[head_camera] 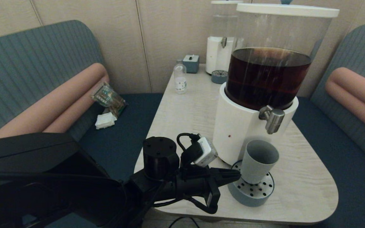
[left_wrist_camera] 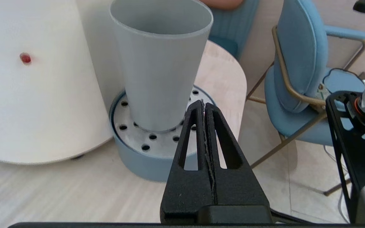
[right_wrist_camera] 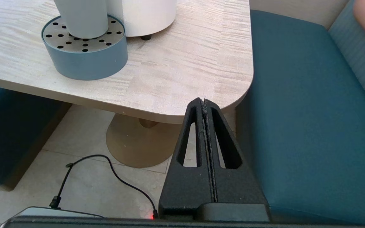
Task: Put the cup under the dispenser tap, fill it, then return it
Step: Place the cup next to the water dispenser
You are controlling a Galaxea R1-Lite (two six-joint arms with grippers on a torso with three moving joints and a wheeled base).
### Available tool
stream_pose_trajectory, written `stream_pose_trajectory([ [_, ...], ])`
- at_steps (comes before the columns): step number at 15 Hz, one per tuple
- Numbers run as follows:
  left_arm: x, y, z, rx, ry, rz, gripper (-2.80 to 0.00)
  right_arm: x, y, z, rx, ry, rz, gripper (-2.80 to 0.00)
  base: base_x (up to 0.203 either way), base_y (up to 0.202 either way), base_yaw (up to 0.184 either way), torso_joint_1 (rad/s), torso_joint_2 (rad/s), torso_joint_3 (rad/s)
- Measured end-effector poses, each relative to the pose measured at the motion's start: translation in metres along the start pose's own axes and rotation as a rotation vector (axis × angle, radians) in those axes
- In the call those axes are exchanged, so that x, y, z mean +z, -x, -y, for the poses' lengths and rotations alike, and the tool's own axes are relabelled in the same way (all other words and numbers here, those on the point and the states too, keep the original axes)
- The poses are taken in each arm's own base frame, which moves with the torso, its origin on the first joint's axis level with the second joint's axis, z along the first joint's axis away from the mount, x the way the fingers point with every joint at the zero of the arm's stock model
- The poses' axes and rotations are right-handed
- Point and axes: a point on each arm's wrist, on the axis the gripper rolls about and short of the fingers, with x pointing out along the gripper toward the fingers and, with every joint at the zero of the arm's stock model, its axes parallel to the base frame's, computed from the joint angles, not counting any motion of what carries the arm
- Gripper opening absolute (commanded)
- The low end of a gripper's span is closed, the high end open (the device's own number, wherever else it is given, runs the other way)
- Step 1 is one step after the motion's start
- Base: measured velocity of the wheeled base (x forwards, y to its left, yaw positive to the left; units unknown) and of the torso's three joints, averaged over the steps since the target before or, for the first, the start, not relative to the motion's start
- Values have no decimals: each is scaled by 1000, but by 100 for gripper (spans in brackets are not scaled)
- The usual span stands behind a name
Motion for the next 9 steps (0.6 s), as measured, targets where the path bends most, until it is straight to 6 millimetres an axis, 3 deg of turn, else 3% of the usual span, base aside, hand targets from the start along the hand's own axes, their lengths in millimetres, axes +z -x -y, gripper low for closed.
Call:
stream_pose_trajectory([
  [1, 0, 1, 1, 2, 2, -2, -280, 0, 0, 0, 0, 0, 0, -280, 0, 0, 0, 0, 0, 0],
  [2, 1, 2, 1, 3, 1, -2, 0, 0, 0, 0, 0, 0, 0, -280, 0, 0, 0, 0, 0, 0],
  [9, 5, 4, 2, 6, -5, 16, 0, 0, 0, 0, 0, 0, 0, -280, 0, 0, 0, 0, 0, 0],
])
